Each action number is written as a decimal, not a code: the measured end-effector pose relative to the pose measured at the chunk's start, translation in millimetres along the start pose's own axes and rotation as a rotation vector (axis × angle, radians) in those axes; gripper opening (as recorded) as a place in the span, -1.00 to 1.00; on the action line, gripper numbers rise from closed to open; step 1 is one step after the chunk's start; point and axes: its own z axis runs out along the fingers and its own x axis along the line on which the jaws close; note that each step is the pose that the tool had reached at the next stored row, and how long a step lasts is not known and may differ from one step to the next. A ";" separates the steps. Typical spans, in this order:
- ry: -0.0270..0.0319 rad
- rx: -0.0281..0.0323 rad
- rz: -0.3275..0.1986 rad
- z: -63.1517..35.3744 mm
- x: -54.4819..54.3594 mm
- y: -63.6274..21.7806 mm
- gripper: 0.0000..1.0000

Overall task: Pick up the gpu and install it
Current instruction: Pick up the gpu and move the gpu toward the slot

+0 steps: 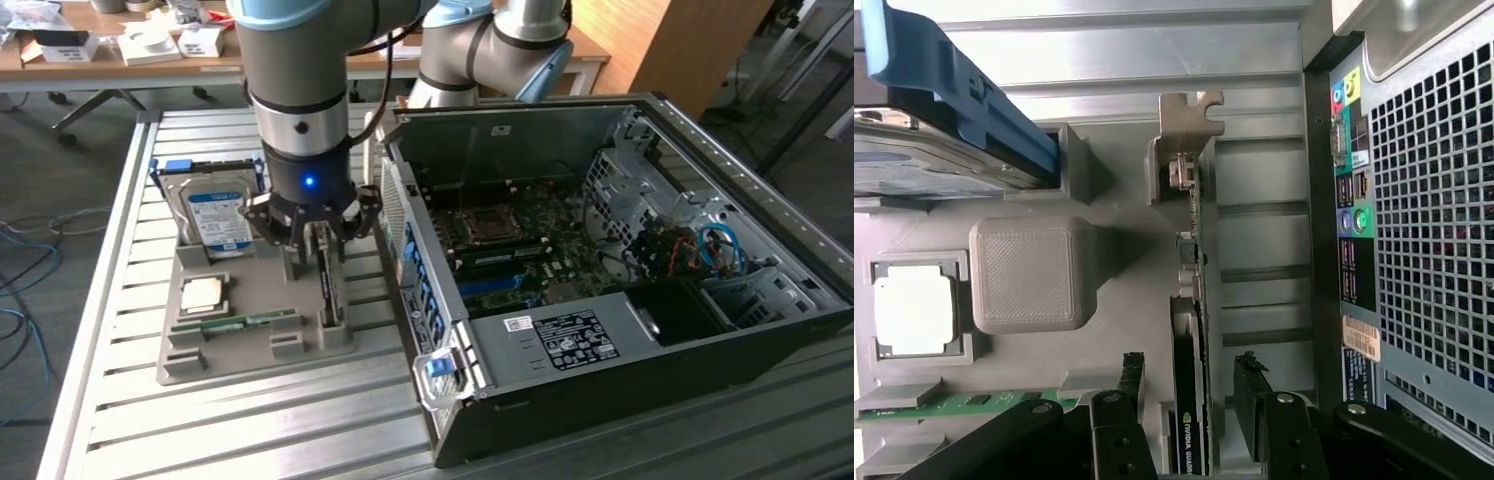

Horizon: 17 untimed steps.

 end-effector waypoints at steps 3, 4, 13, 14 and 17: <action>0.0003 0.0001 0.000 5.4 0.1 -0.2 -0.03; 0.0005 0.0001 0.000 7.2 0.2 -0.3 -0.03; 0.0005 0.0002 0.000 13.0 0.3 -0.7 -0.03; 0.0006 0.0004 0.000 13.4 0.3 -1.2 -0.03; 0.0007 0.0006 0.000 14.1 0.4 -1.5 -0.03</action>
